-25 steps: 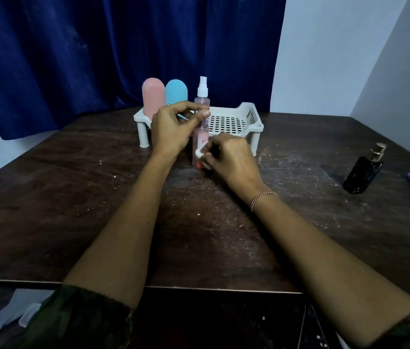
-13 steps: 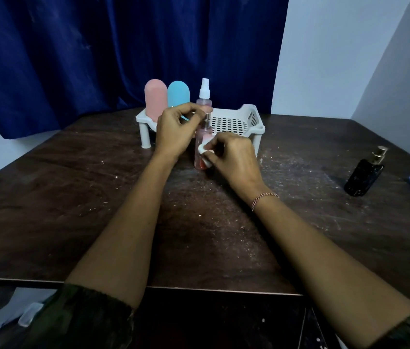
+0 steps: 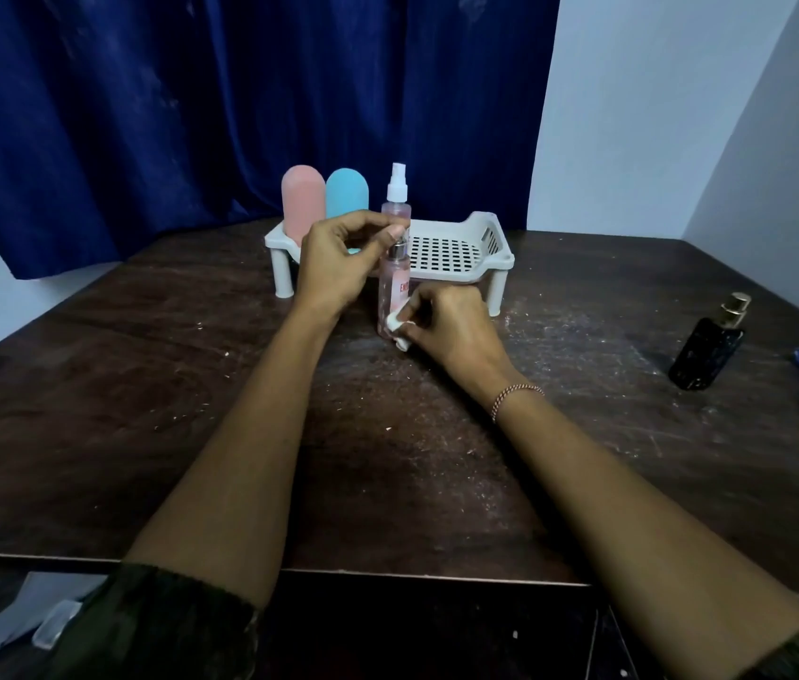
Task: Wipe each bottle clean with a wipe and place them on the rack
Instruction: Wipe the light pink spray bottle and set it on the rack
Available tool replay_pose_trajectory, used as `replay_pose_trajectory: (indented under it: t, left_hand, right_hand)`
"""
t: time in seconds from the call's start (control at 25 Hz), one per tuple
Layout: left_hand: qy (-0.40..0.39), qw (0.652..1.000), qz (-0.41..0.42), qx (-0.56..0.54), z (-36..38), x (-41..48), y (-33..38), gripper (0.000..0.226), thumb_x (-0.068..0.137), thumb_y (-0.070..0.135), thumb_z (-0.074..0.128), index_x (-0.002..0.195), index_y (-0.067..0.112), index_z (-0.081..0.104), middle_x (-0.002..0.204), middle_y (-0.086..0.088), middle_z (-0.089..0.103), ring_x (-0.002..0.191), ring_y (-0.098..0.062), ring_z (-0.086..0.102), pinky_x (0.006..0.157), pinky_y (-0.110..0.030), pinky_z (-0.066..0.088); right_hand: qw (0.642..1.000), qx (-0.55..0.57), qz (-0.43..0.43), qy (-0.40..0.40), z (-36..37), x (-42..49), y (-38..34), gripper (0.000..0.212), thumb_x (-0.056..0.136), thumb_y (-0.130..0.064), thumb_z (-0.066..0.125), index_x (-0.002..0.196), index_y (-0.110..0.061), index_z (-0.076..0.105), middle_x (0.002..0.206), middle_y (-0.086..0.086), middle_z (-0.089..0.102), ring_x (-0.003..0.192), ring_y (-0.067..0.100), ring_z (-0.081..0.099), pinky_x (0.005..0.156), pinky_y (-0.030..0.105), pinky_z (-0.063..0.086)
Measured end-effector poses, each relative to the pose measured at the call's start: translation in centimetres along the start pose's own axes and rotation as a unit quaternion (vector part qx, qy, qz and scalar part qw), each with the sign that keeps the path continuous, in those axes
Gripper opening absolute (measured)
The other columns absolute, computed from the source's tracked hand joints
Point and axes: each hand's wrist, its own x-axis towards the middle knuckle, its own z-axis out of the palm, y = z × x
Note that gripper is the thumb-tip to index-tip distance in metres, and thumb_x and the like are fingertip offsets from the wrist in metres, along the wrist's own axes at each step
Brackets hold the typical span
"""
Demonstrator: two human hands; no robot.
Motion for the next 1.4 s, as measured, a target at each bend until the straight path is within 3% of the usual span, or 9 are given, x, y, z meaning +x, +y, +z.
replay_pose_trajectory:
  t: [0.08, 0.24, 0.4, 0.64, 0.8, 0.96, 1.16, 1.28, 1.4]
  left_hand:
    - [0.003, 1.0, -0.009, -0.014, 0.1, -0.1, 0.2, 0.014, 0.084, 0.009, 0.067, 0.097, 0.011, 0.07, 0.094, -0.003, 0.071, 0.085, -0.007, 0.068, 0.072, -0.017, 0.053]
    - [0.006, 1.0, -0.011, 0.002, 0.0, -0.1, 0.4, 0.013, 0.08, 0.01, 0.071, 0.092, 0.013, 0.071, 0.09, 0.003, 0.071, 0.085, -0.01, 0.068, 0.072, -0.018, 0.054]
    - [0.014, 1.0, -0.003, 0.013, 0.0, 0.0, 0.6, 0.01, 0.077, 0.012, 0.074, 0.085, 0.017, 0.07, 0.081, 0.006, 0.07, 0.068, -0.001, 0.063, 0.062, -0.017, 0.052]
    - [0.028, 0.997, 0.018, 0.071, 0.0, -0.3, 0.4, 0.018, 0.071, 0.033, 0.077, 0.073, 0.032, 0.059, 0.081, -0.003, 0.07, 0.072, -0.014, 0.061, 0.073, -0.042, 0.056]
    - [0.023, 0.997, 0.028, 0.069, 0.1, -0.5, 0.8, 0.025, 0.074, 0.027, 0.077, 0.073, 0.025, 0.052, 0.076, 0.011, 0.063, 0.075, -0.009, 0.061, 0.078, -0.04, 0.055]
    - [0.007, 0.998, 0.026, 0.052, 0.3, -0.5, 0.8, 0.025, 0.075, 0.023, 0.077, 0.074, 0.023, 0.052, 0.077, 0.007, 0.064, 0.076, -0.016, 0.064, 0.075, -0.038, 0.055]
    - [0.005, 0.999, 0.013, 0.037, 0.3, -0.2, 0.4, 0.021, 0.076, 0.021, 0.076, 0.075, 0.022, 0.055, 0.078, 0.001, 0.066, 0.076, -0.016, 0.063, 0.073, -0.037, 0.054]
    - [-0.005, 0.999, 0.016, 0.038, 0.3, -0.2, 0.6, 0.021, 0.075, 0.022, 0.077, 0.075, 0.022, 0.055, 0.076, 0.004, 0.065, 0.071, -0.01, 0.061, 0.066, -0.026, 0.051]
    - [0.013, 0.998, 0.015, 0.06, 0.1, -0.1, 0.7, 0.026, 0.072, 0.028, 0.078, 0.071, 0.026, 0.052, 0.072, 0.008, 0.063, 0.061, -0.002, 0.056, 0.06, -0.022, 0.048]
  right_hand:
    - [1.0, -0.004, -0.011, 0.003, 0.0, 0.0, 0.0, 0.011, 0.073, -0.016, 0.074, 0.076, -0.018, 0.064, 0.085, 0.002, 0.07, 0.081, 0.018, 0.063, 0.078, 0.039, 0.051]
    - [0.994, 0.045, -0.041, 0.093, -0.9, 0.1, -0.5, 0.014, 0.076, -0.013, 0.073, 0.086, -0.013, 0.065, 0.089, 0.003, 0.069, 0.079, 0.015, 0.063, 0.077, 0.033, 0.053]
    - [0.998, 0.041, -0.011, 0.037, -0.9, 0.4, 0.1, 0.012, 0.075, -0.014, 0.075, 0.081, -0.015, 0.064, 0.084, 0.0, 0.069, 0.076, 0.012, 0.063, 0.077, 0.036, 0.053]
    - [0.987, 0.09, -0.042, 0.124, -1.2, 0.3, -0.4, 0.013, 0.077, -0.01, 0.071, 0.087, -0.011, 0.063, 0.085, 0.001, 0.068, 0.075, 0.013, 0.062, 0.074, 0.034, 0.053]
    - [0.995, 0.063, -0.043, 0.069, -0.5, 0.2, -0.2, 0.014, 0.076, -0.01, 0.072, 0.087, -0.012, 0.064, 0.086, 0.002, 0.069, 0.074, 0.013, 0.062, 0.074, 0.036, 0.054]
    - [0.984, 0.095, -0.064, 0.133, -0.6, 0.3, -0.4, 0.012, 0.079, -0.009, 0.069, 0.088, -0.01, 0.063, 0.088, 0.004, 0.068, 0.08, 0.018, 0.062, 0.076, 0.039, 0.052]
    - [0.991, 0.081, -0.041, 0.103, -0.4, 0.3, 0.0, 0.013, 0.079, -0.008, 0.069, 0.091, -0.01, 0.063, 0.09, 0.004, 0.069, 0.08, 0.015, 0.063, 0.078, 0.037, 0.053]
    - [0.983, 0.1, -0.053, 0.142, -0.7, 0.3, -0.3, 0.014, 0.082, -0.009, 0.067, 0.095, -0.012, 0.061, 0.089, 0.002, 0.069, 0.079, 0.014, 0.063, 0.077, 0.035, 0.053]
    - [0.985, 0.105, -0.042, 0.132, -0.8, 0.4, -0.2, 0.012, 0.082, -0.007, 0.066, 0.093, -0.011, 0.064, 0.089, 0.002, 0.069, 0.078, 0.011, 0.062, 0.077, 0.034, 0.054]
